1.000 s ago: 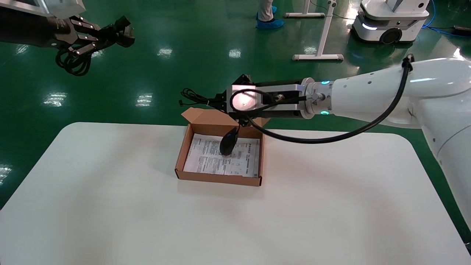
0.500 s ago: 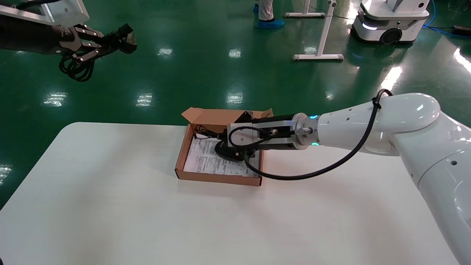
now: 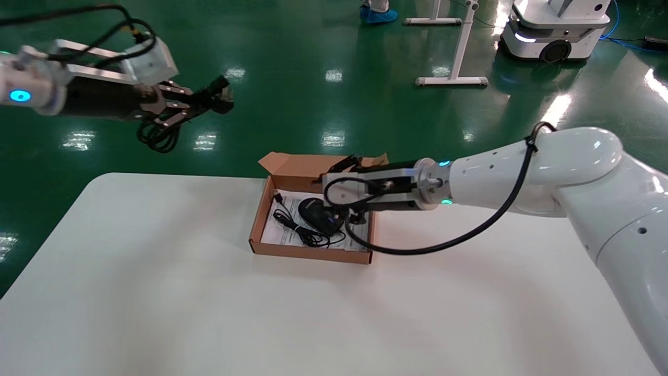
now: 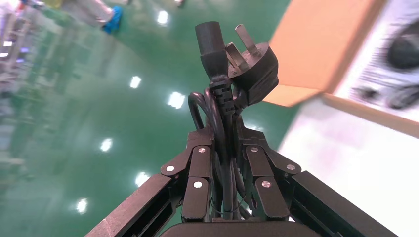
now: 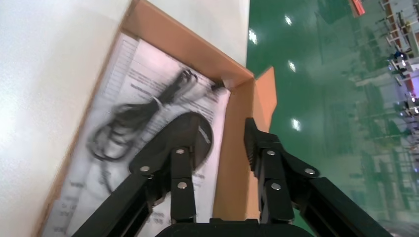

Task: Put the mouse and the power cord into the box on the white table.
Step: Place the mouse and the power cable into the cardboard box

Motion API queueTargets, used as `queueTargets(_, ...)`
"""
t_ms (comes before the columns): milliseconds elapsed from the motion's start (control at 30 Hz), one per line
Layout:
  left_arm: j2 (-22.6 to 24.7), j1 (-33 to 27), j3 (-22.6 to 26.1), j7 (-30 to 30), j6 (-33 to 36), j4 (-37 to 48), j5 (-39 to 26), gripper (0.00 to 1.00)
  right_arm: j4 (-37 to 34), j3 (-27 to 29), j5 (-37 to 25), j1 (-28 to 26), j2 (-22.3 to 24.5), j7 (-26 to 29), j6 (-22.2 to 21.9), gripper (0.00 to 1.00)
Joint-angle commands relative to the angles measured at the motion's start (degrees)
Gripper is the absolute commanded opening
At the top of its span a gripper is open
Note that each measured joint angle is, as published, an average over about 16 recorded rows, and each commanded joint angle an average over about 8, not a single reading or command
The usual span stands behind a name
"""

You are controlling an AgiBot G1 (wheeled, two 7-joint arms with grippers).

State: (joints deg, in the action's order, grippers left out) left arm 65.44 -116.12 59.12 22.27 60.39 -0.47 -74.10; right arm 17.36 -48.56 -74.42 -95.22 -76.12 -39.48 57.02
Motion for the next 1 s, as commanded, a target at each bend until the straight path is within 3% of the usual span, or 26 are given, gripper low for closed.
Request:
queueTargets(33, 1.4, 1.6, -0.3, 0.3, -2.8, 0.0, 0.5, 0.00, -0.6, -0.4, 0.2, -0.9, 0.2, 0.0, -0.6, 1.00)
queueTargets(167, 5.4, 4.6, -0.7, 1.6, -5.1, -1.1, 1.1, 0.00, -4.1, 0.4, 1.1, -4.4, 3.5, -1.2, 1.1, 1.00)
queueTargets(433, 10.2, 9.3, -0.3, 5.3, -2.5, -2.2, 0.7, 0.00, -9.5, 1.8, 2.9, -8.5, 10.0, -4.4, 8.3, 1.00)
queueTargets(833, 12.2, 13.1, 0.3, 8.1, 0.8, -7.1, 0.8, 0.00, -14.1, 1.9, 3.0, -9.5, 11.4, -7.6, 10.4, 1.00)
queueTargets(867, 12.2, 13.3, 0.5, 8.3, 0.9, -7.6, 0.8, 0.04, -14.4, 2.0, 3.1, -9.5, 11.3, -7.7, 10.5, 1.00)
queueTargets(1000, 12.3, 14.0, 0.9, 8.6, 1.0, -8.6, 0.8, 0.54, -15.2, 2.1, 3.3, -9.6, 11.3, -7.8, 11.0, 1.00)
